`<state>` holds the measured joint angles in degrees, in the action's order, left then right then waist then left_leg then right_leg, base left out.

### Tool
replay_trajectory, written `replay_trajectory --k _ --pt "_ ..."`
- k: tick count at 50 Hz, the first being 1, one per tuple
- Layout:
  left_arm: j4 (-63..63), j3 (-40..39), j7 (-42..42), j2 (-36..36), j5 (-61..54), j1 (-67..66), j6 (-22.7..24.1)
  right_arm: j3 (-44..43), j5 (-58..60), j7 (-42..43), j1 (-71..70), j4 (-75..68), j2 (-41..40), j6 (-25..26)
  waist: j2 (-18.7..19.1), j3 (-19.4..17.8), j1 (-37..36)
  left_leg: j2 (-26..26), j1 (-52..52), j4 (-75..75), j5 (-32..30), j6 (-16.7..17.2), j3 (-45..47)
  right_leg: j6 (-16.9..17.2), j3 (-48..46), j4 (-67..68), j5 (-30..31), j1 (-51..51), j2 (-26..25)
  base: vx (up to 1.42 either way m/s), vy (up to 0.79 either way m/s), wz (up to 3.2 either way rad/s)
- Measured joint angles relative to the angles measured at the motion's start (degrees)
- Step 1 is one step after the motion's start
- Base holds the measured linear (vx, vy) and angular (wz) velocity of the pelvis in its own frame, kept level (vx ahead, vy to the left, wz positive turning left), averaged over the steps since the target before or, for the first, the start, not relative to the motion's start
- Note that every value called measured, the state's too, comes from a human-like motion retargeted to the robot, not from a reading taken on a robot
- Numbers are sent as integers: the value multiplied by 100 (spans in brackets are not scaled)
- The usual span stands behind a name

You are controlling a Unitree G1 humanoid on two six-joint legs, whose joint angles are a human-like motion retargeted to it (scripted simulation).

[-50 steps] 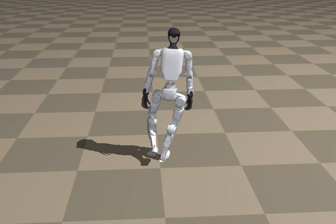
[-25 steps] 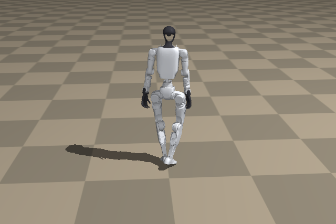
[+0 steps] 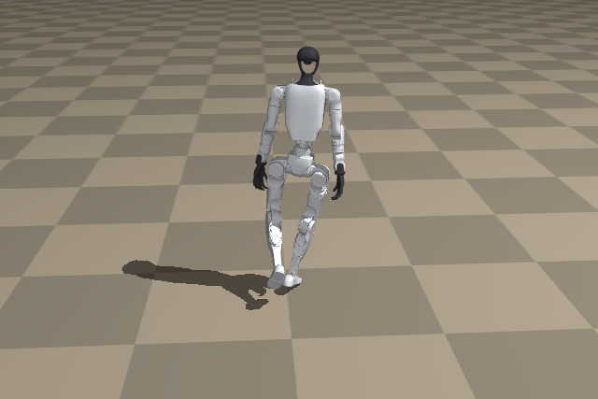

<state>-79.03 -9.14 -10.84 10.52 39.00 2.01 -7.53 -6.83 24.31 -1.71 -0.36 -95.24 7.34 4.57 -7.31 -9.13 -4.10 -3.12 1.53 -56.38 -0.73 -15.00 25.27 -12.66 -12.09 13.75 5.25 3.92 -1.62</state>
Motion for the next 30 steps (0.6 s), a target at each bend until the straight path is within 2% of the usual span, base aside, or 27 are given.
replay_trajectory --k 2,5,7,10,12,13,15,18,20,22,24,25,26,30 --pt "-178 -129 65 -50 8 -123 -27 94 16 -149 -185 89 -20 58 116 96 29 -185 302 -516 -434 0 -124 1 -393 35 -222 -86 18 34 17 6" --pt "-466 -266 -40 -69 7 -225 -128 187 32 -614 -431 318 -93 277 227 217 -65 -295 887 -1164 -1028 0 -483 21 -299 -25 -309 -156 -152 29 9 -4" --pt "-578 -292 -197 -75 56 -257 -187 212 41 -900 -600 472 -140 374 226 230 -210 -374 1103 -1269 -531 0 -506 70 -173 -86 -296 -230 -194 31 -1 -11" --pt "-651 -299 -440 -59 117 -272 -195 305 107 -1189 -919 695 -173 480 258 266 -357 -685 1209 -649 177 0 -176 146 -313 -277 -340 -439 -229 28 14 0" --pt "-625 -309 -509 -81 117 -360 -152 463 227 -1236 -1073 865 -200 524 288 330 -348 -417 1190 479 173 0 175 384 -357 -429 -266 -542 -113 16 66 47" --pt "-597 -298 -504 -130 103 -418 -115 555 308 -1231 -1116 982 -191 557 267 410 -242 77 1263 1350 -59 0 138 558 -493 -495 -212 -517 92 10 71 91" --pt "-553 -260 -446 -135 69 -496 -41 716 473 -1196 -1194 1216 -193 560 356 522 -136 684 1372 2814 -376 498 -502 725 -747 -472 -270 -512 137 29 43 69" --pt "-537 -211 -366 -69 32 -487 20 889 724 -1136 -1279 1559 -206 460 608 506 -83 699 1272 4202 -277 1430 -1318 902 -910 -320 -494 -677 -159 36 7 22" --pt "-537 -189 -333 -57 3 -429 -22 965 869 -1111 -1295 1740 -197 381 709 450 -98 672 1254 4638 -182 1630 -1544 1004 -884 -210 -635 -818 -276 32 4 3" --pt "-522 -151 -272 -78 -53 -342 -65 946 999 -1151 -1279 1844 -185 359 772 424 -134 650 1254 4730 -308 1576 -1510 1108 -857 -51 -779 -914 -321 41 10 2" --pt "-491 -127 -134 -146 -118 -275 -56 854 1046 -1166 -1241 1843 -174 408 780 443 -172 660 1279 4565 -547 1156 -1255 1236 -817 154 -899 -965 -290 45 13 -2" --pt "-479 -118 -40 -191 -158 -266 -23 822 1027 -1160 -1201 1810 -171 440 742 460 -215 676 1281 4437 -471 857 -1030 1301 -711 268 -945 -981 -249 60 17 -20" --pt "-493 -89 86 -233 -214 -264 18 788 992 -1166 -1142 1727 -166 468 692 502 -247 742 1334 4245 -341 702 -1146 1359 -695 331 -959 -1030 -181 61 18 -25" --pt "-589 39 716 -373 -454 -230 -156 628 910 -1251 -837 1336 -124 663 636 621 -360 798 1249 3836 87 332 -1154 1642 -1113 560 -658 -1298 92 47 12 -18"
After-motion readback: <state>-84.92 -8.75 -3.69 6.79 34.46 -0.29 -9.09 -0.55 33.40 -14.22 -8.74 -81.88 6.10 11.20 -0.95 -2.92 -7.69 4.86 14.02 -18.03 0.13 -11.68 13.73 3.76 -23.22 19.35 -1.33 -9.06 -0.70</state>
